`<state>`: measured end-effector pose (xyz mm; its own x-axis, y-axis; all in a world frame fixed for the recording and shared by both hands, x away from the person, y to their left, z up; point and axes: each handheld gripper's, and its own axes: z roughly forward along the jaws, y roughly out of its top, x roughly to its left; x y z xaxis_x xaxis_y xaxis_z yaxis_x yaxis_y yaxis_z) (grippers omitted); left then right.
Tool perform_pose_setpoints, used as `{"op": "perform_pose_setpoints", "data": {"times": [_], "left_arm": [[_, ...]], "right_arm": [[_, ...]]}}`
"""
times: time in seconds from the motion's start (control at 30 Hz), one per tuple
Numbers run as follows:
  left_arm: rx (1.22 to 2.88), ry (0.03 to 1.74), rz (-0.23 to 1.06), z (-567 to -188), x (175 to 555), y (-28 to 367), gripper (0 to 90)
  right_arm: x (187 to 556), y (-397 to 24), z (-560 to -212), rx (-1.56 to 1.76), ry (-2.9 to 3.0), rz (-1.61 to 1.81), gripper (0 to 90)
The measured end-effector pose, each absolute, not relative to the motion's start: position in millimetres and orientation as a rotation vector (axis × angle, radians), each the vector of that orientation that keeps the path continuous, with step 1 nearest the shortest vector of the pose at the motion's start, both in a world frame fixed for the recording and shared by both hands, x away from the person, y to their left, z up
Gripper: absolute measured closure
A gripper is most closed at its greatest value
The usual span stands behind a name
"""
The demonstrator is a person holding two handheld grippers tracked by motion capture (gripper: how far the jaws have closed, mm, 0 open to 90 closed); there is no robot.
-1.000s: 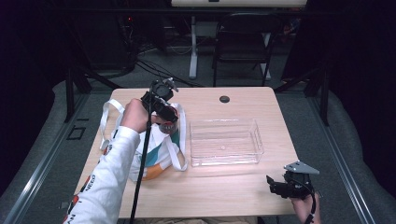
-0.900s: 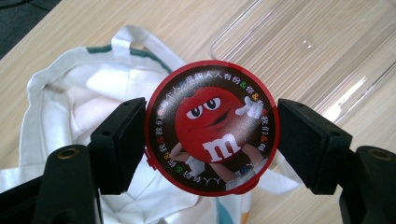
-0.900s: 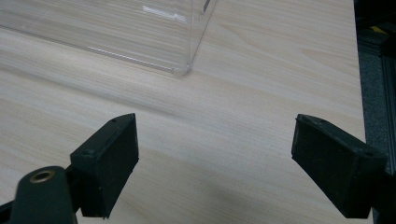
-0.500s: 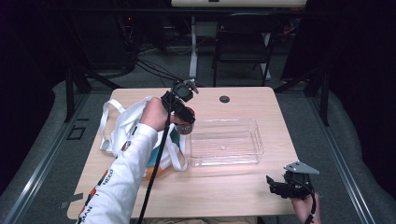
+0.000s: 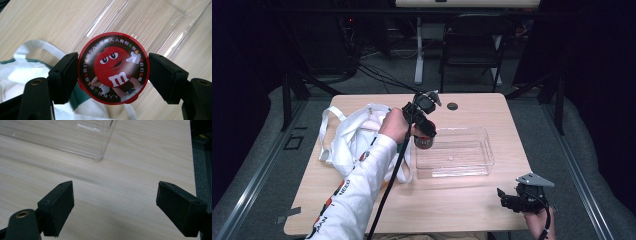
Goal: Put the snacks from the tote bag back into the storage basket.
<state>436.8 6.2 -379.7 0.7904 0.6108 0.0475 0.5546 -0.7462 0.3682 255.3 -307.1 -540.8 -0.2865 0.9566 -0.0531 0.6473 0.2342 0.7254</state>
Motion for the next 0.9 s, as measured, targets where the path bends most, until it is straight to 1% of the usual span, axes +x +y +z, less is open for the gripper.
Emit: {"op": "perform_pose_setpoints", "data": {"times": [0.4, 0.9], "left_arm": [[2.657, 0.857, 0.153, -403.1, 435.1, -10.2, 27.2], [2.662, 0.893, 0.061, -440.7, 435.4, -5.4, 27.3]], "right_arm": [[254.7, -307.5, -539.7, 1.464, 2.025, 0.811, 14.3], [254.9, -307.3, -540.1, 1.466, 2.029, 0.82, 14.4]]}}
